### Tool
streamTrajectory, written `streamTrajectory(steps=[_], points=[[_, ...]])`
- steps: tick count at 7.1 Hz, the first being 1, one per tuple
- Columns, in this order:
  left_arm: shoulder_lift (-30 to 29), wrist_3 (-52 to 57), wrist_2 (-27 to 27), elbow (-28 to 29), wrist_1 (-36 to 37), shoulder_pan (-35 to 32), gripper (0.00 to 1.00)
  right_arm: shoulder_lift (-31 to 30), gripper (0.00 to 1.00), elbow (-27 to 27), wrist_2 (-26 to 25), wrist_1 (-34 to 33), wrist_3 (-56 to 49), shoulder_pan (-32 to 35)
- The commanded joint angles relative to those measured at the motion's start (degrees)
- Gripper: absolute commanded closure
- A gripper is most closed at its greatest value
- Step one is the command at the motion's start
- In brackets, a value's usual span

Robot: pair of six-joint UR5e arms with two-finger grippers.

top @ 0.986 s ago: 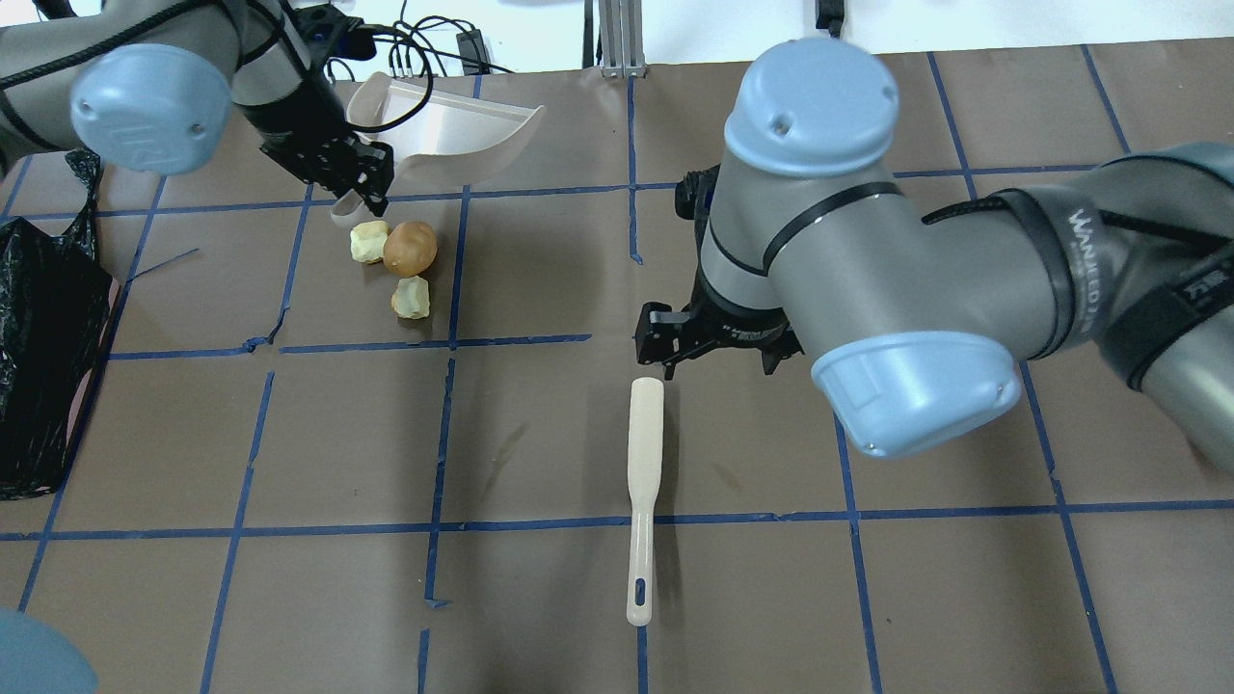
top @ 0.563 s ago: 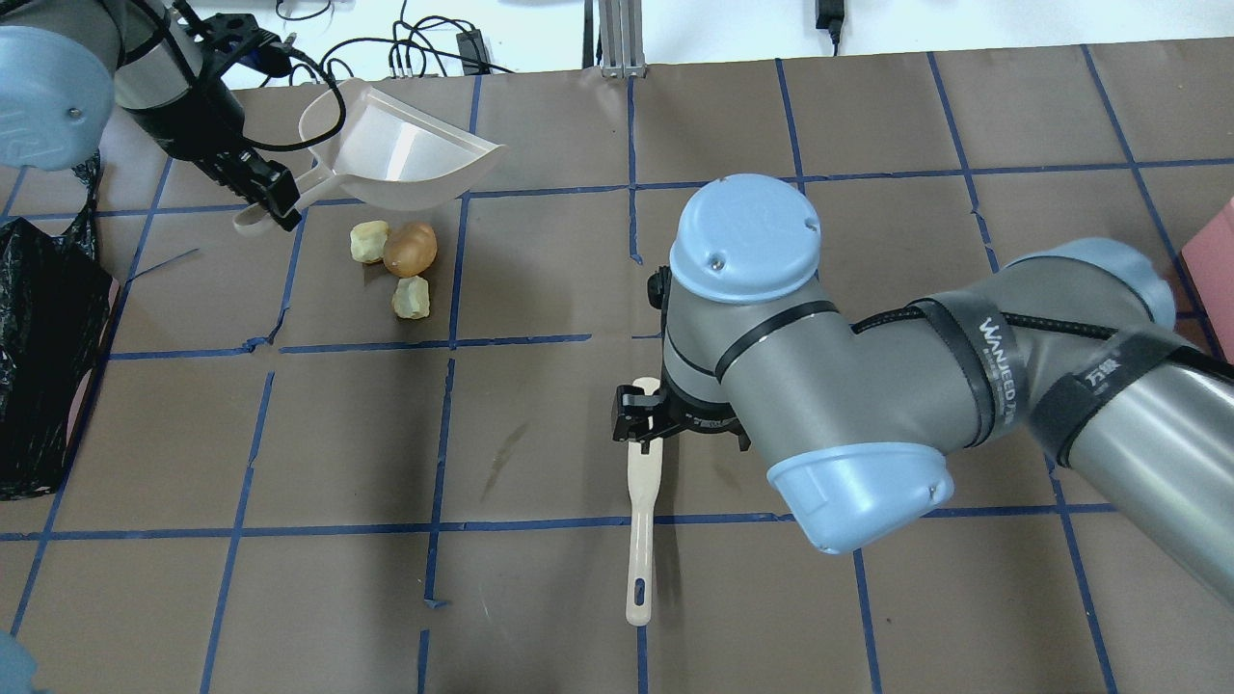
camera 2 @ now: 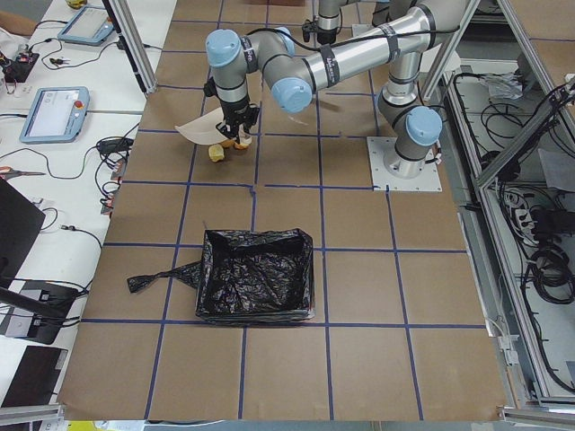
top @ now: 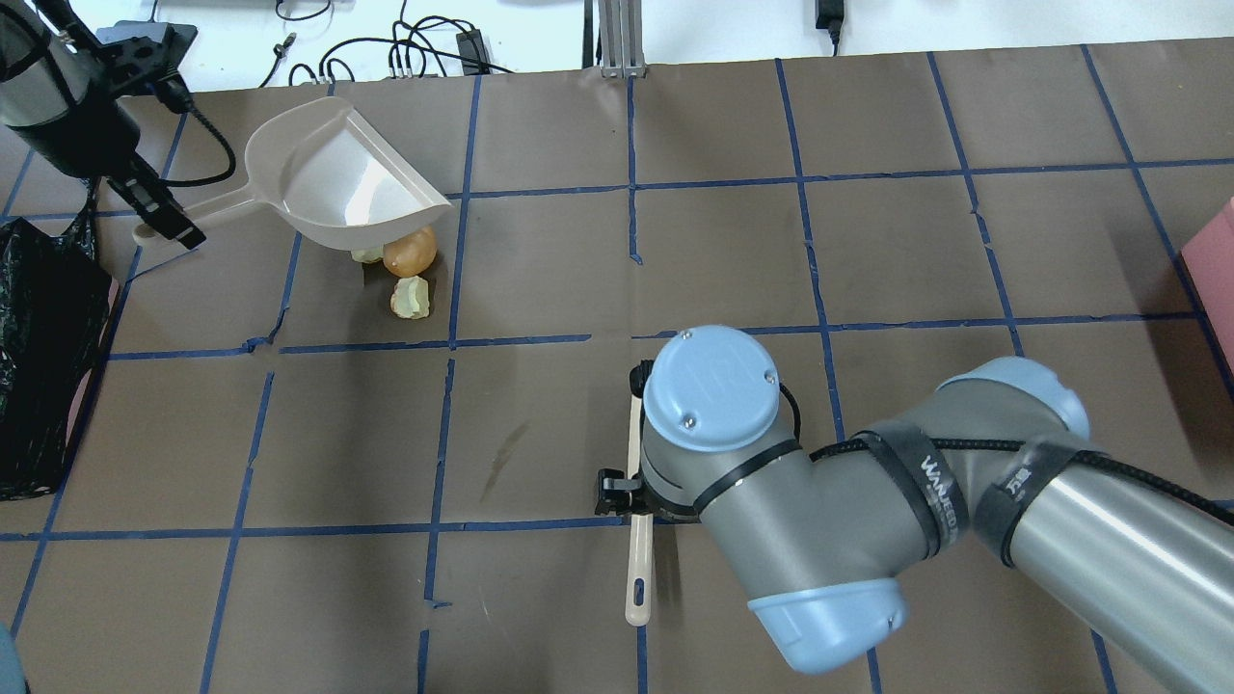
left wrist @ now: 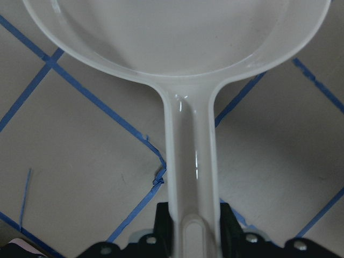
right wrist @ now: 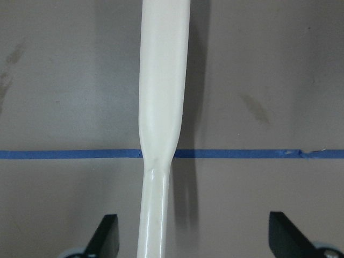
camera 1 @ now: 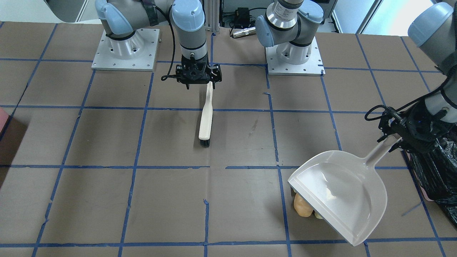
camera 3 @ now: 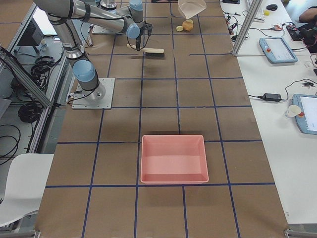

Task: Sweep and dump trash in nearest bin
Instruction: 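Lower the dustpan edge beside the potato and chunks with the left gripper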

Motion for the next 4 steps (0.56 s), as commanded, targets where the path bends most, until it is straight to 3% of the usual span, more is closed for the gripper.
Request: streamTrajectory(steps=[1, 4], points=[[-2.4, 15.8, -0.1, 0.3, 0.7, 4.1, 0.99, 4.5, 0.02, 1.1, -0.6, -5.7, 3.8, 2.4], [-8.5, 32.0, 1.0, 4.0, 6.1, 7.2, 0.99, 5.8, 0.02, 0.9, -0.9, -6.7, 4.1, 3.6]])
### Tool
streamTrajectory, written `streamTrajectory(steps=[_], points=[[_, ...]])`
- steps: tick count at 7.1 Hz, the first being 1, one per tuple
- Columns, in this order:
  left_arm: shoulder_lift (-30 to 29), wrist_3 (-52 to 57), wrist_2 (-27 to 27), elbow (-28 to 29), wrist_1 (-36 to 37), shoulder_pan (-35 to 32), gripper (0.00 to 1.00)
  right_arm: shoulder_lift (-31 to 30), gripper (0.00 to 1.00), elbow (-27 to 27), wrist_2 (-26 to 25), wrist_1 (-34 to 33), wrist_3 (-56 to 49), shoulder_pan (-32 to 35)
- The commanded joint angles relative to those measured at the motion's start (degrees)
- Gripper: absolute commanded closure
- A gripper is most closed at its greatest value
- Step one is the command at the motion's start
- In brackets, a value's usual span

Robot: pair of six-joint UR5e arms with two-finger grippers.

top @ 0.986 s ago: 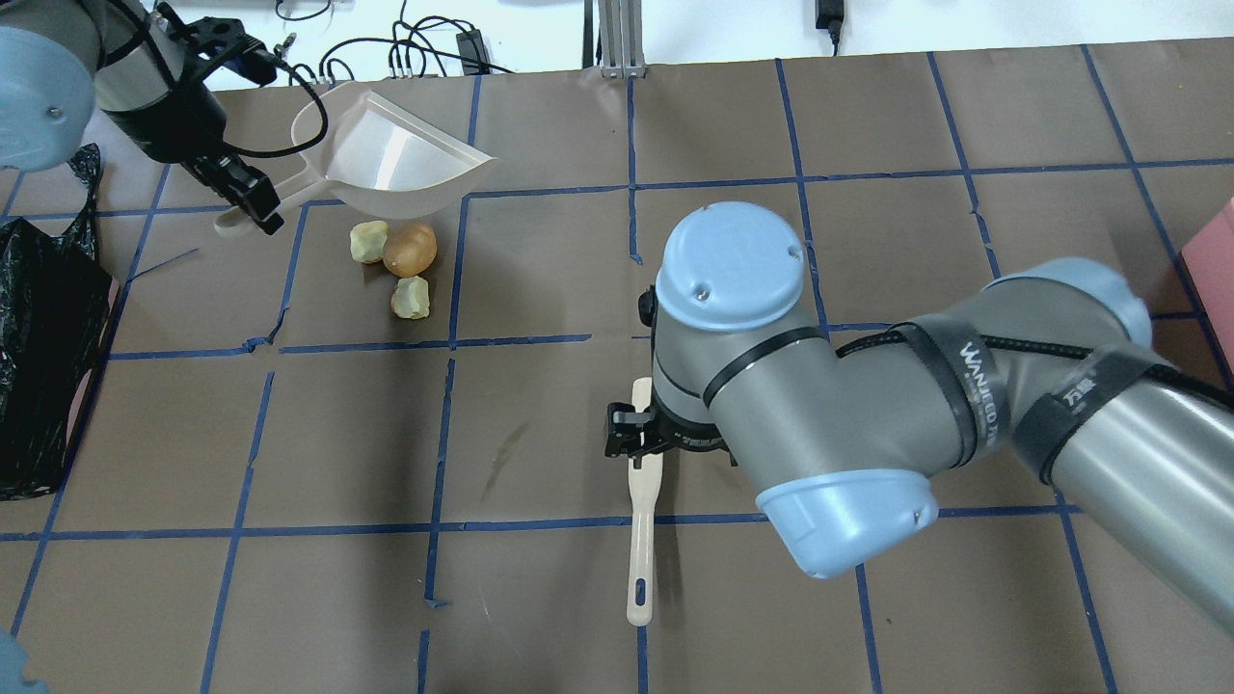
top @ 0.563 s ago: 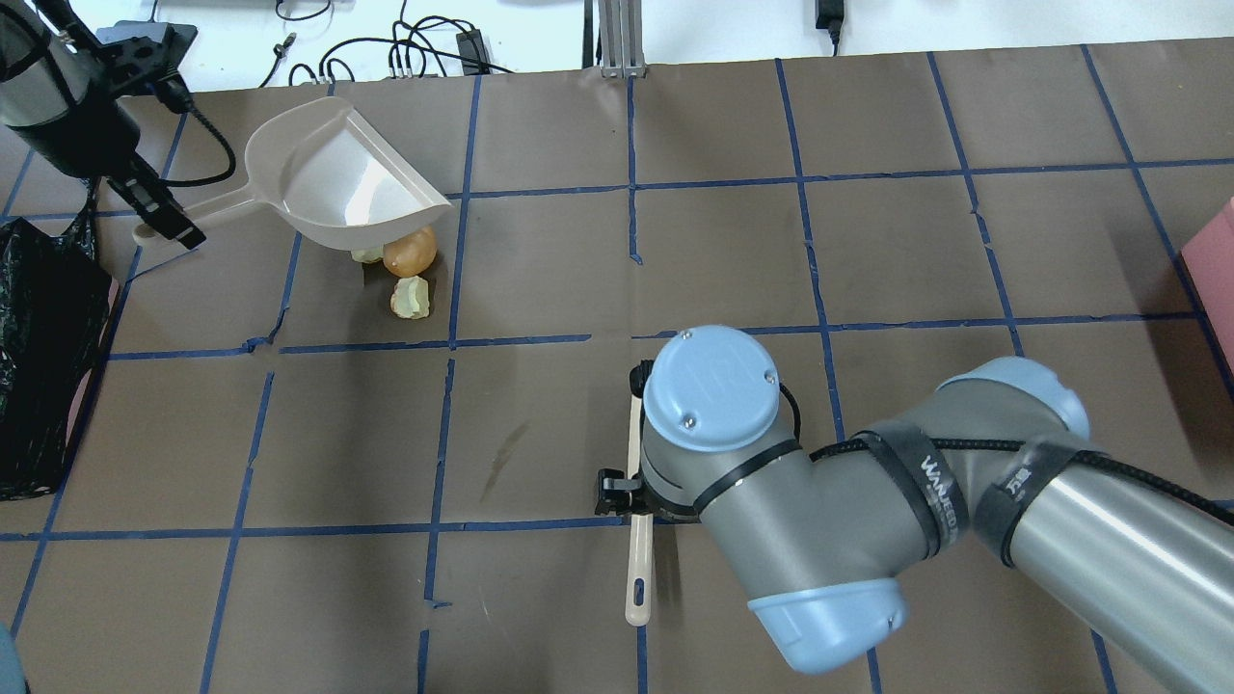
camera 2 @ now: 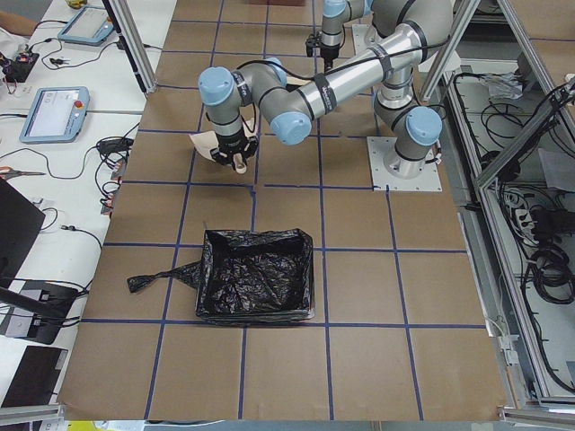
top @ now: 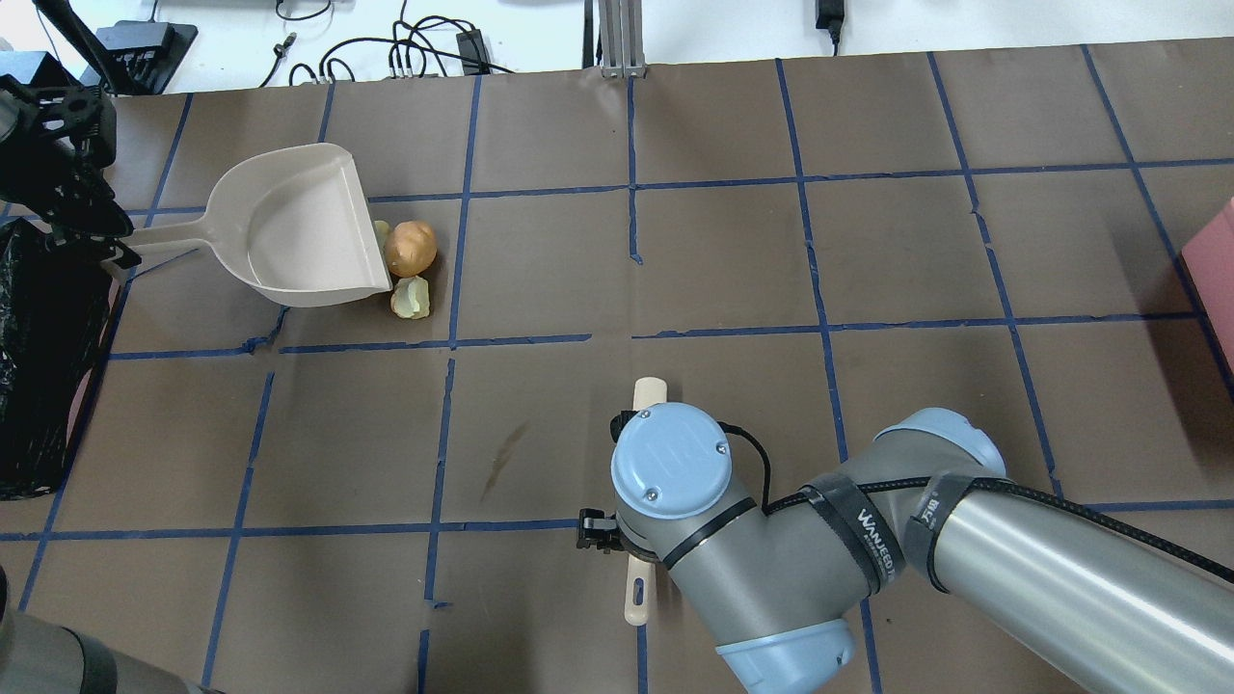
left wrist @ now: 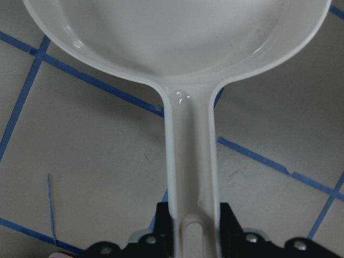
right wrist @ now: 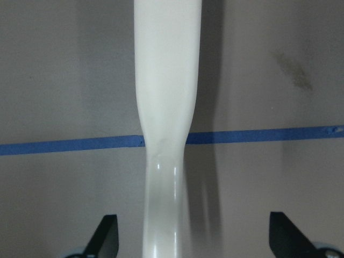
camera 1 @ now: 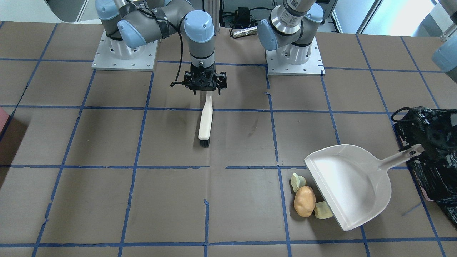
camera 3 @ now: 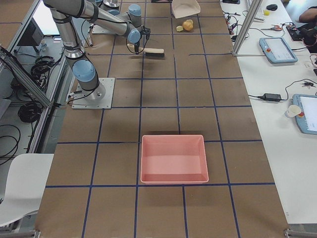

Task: Sweep and dump trash in nearest bin
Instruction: 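Lower the dustpan edge beside the potato and chunks with the left gripper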

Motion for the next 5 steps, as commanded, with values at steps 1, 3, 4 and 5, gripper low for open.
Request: streamTrajectory(steps=[1, 3, 4, 5], points=[[-4.2, 7.0, 6.1, 3.0, 4.6, 1.3, 0.99, 0.1, 0.03, -0.1, -0.1, 0.0, 0.4, 0.5], [-7.7, 9.1, 6.4, 5.3, 6.3, 1.5, 0.99, 0.2, 0.08, -0.1, 0.0, 0.5, 2.8, 1.4], [-8.3, 9.2, 6.1, 4.9, 6.3, 1.5, 0.99, 0.1, 0.14, -0.1, -0.1, 0.7, 3.1, 1.4], [-8.4, 10.5, 5.7, 4.4, 6.3, 1.4, 0.99, 0.0, 0.22, -0.1, 0.0, 0.7, 3.1, 1.4]])
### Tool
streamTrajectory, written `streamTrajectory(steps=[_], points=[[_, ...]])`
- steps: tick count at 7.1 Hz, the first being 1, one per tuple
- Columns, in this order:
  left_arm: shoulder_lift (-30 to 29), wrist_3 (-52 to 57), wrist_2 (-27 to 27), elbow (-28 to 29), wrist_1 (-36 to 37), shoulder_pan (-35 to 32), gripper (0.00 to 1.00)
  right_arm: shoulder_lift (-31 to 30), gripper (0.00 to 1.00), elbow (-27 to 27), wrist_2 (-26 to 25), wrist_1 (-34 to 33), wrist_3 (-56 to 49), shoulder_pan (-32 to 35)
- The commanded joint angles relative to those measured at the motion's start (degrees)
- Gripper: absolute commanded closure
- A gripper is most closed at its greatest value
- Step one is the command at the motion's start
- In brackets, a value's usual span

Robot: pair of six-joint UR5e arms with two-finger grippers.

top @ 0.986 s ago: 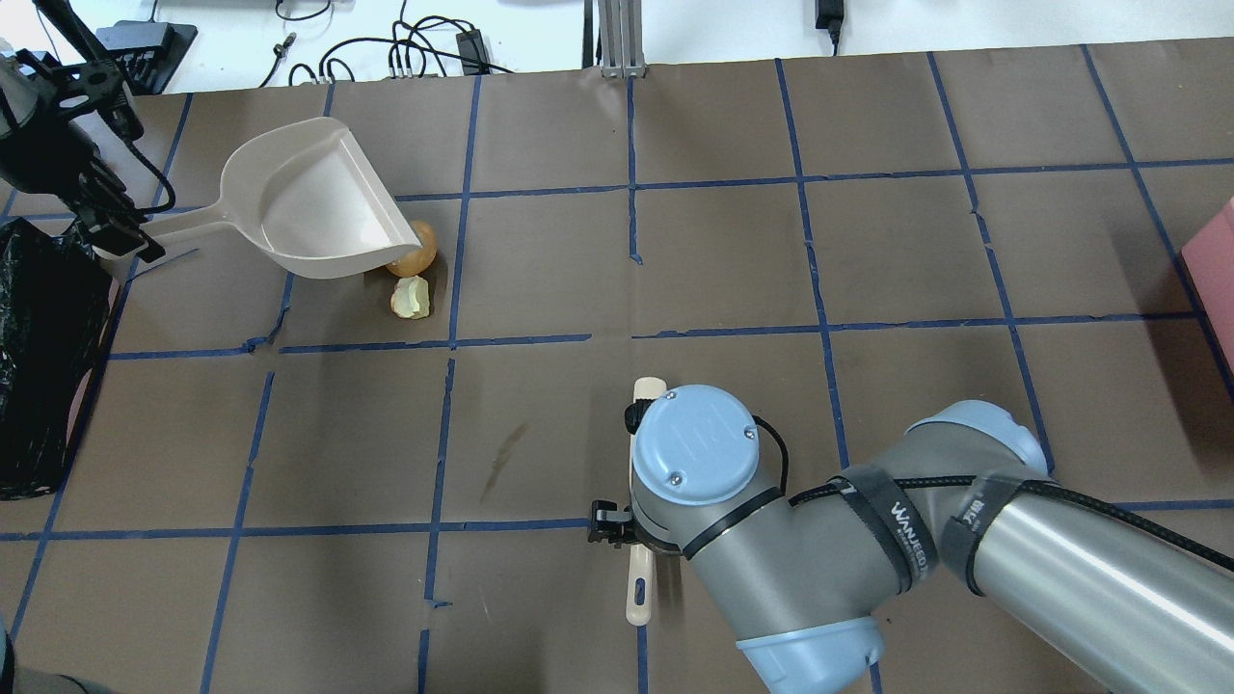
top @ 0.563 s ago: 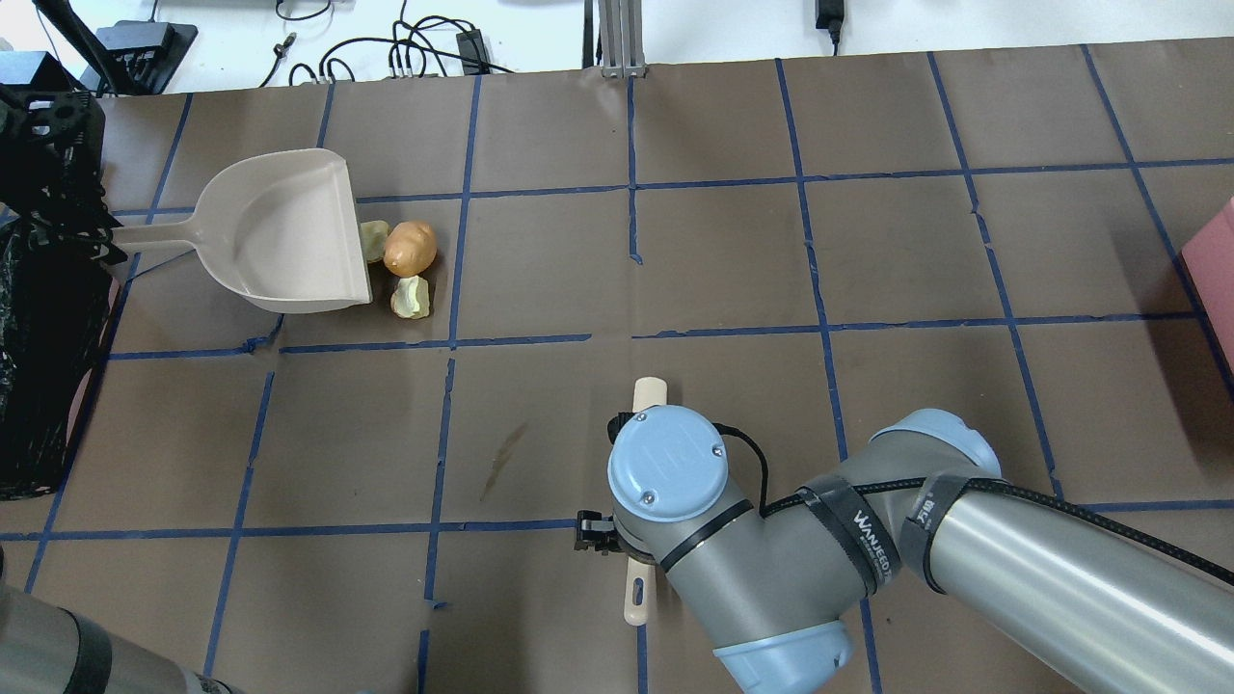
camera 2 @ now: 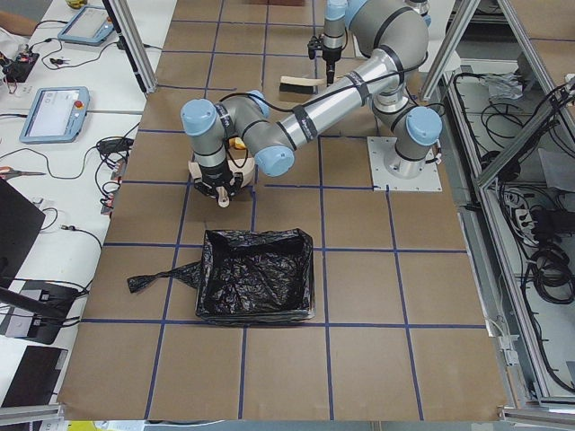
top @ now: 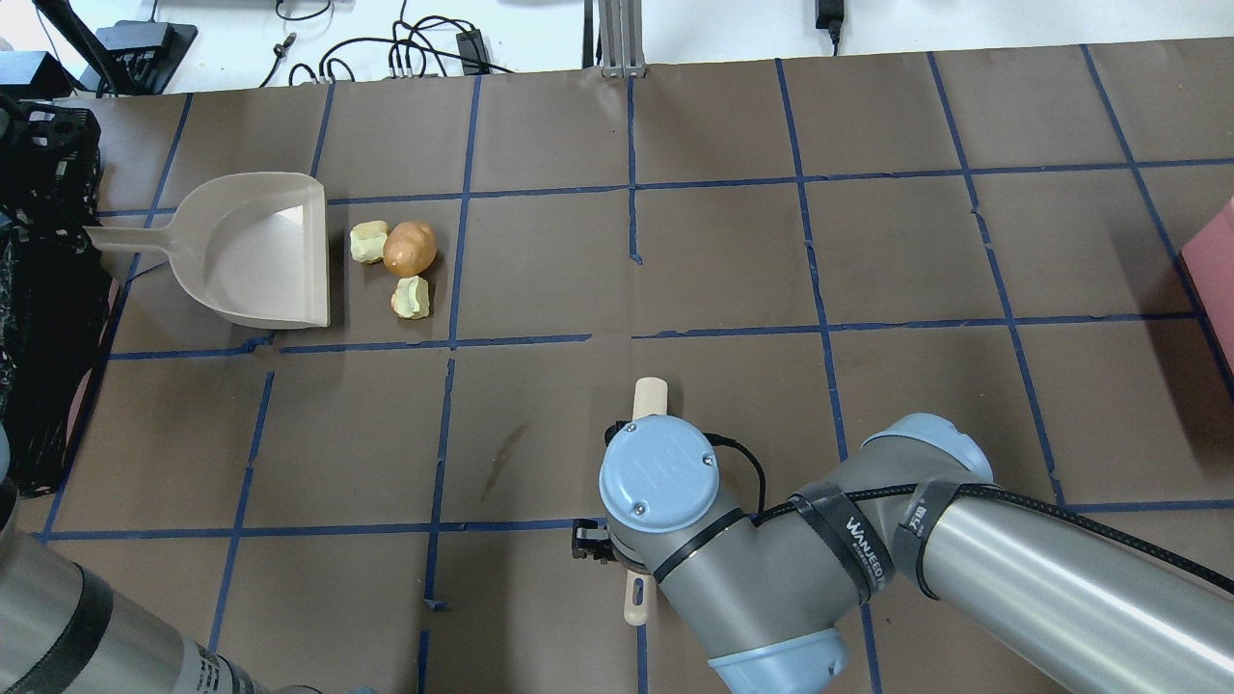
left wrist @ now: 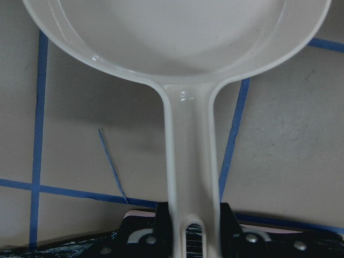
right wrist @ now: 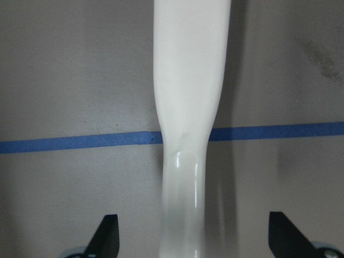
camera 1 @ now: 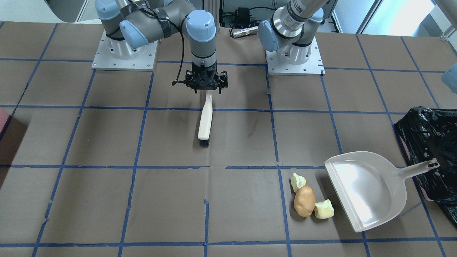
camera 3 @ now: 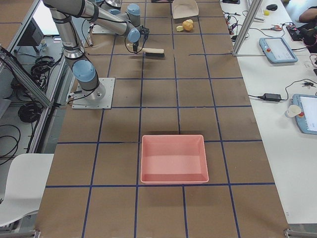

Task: Sweep and dump trash in nearest bin
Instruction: 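Lower the dustpan edge beside the potato and chunks with the left gripper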

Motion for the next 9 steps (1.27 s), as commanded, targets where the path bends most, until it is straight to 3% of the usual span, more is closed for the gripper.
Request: streamTrajectory(steps=[1, 5, 9], points=[[-1.0, 2.6, -2.1, -0.8, 0.2, -0.1, 0.99, -0.2, 0.33, 0.0, 0.0, 0.1, 0.2, 0.1], [-3.5, 4.8, -2.0, -0.3, 5.1, -0.1, 0.99, -2.0, 0.9, 0.0, 0.0, 0.3, 0.1, 0.1], [-4.0, 3.9, -1.6, -0.1, 5.4, -1.5, 0.99, -2.1, 1.0, -1.8, -2.8, 1.0, -2.1, -0.3]])
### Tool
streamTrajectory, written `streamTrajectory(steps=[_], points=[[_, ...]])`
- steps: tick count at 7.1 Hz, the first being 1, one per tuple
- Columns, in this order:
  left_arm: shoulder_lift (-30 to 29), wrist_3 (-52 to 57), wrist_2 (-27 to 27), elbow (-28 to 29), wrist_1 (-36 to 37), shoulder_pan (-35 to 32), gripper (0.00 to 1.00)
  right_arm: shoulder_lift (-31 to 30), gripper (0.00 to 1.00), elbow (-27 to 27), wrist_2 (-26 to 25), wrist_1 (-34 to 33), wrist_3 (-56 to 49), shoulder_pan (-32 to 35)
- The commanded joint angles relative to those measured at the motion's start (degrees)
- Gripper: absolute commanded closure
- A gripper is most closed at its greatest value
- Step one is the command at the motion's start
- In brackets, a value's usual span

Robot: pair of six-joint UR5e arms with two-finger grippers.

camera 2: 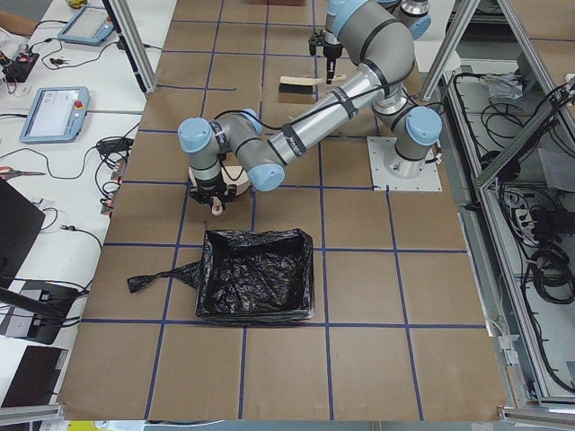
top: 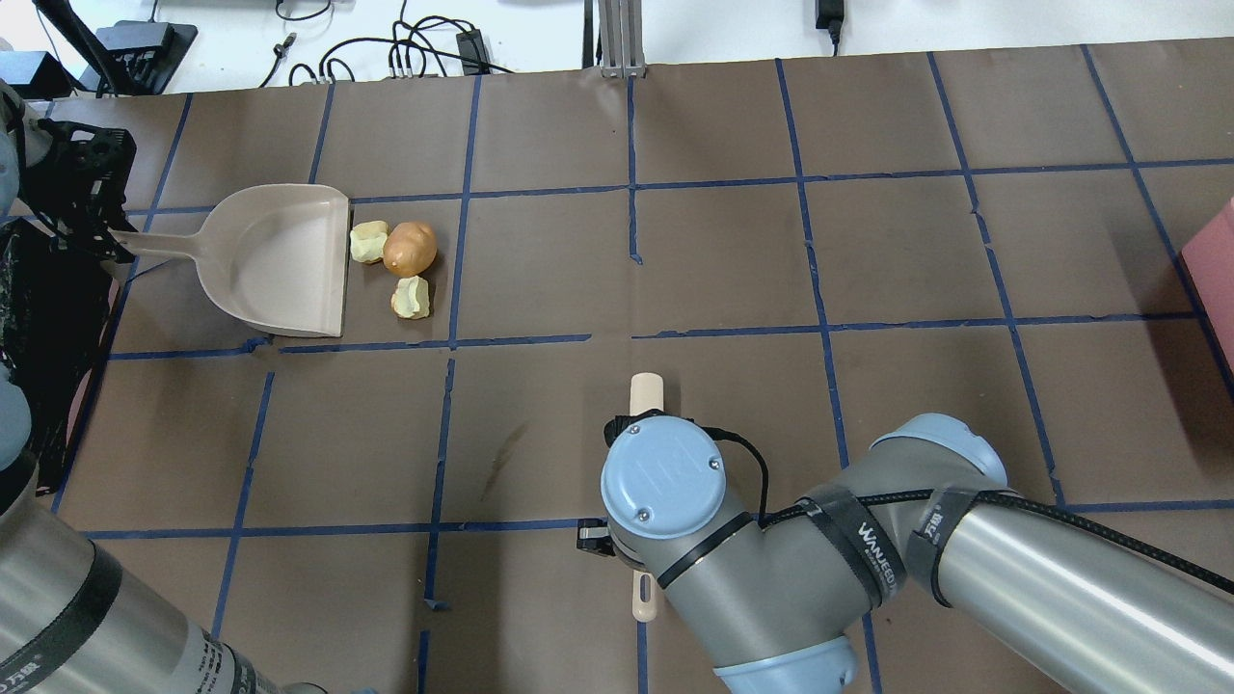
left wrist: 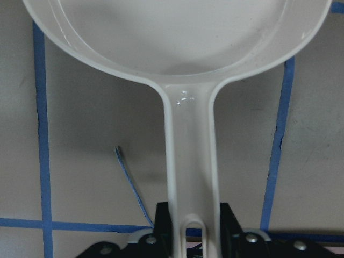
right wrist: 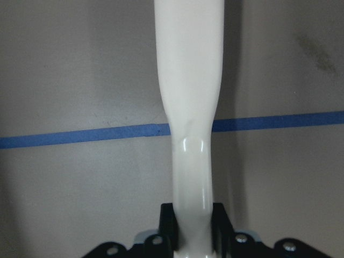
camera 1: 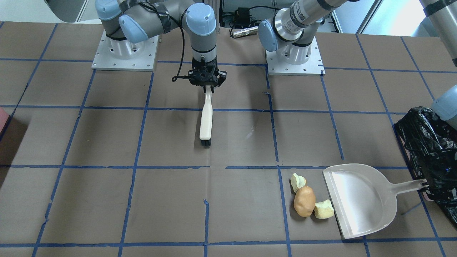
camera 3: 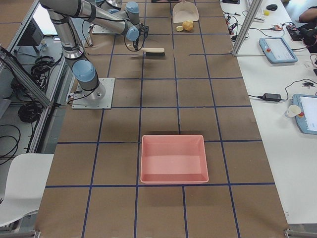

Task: Sweep and dump trash in nearest bin
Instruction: 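Lower the dustpan edge beside the potato and chunks with the left gripper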

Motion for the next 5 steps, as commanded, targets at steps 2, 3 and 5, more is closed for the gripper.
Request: streamTrajectory(steps=[2, 3, 5], points=[[0.0, -0.1, -0.1, -0.4, 0.2, -1.2, 0.99, 0.4, 1.0, -8.1, -2.7, 9.0, -0.9, -1.2], [-0.1, 0.0, -0.2, -0.5, 0.1, -1.2, 0.99, 0.9, 1.0, -10.3, -2.6, 10.4, -0.2, -1.7], [-0.2, -0.1, -0.1, -0.6, 0.1, -1.2, 0.99, 3.1, 1.0, -14.3, -1.9, 10.3, 8.3, -3.4]])
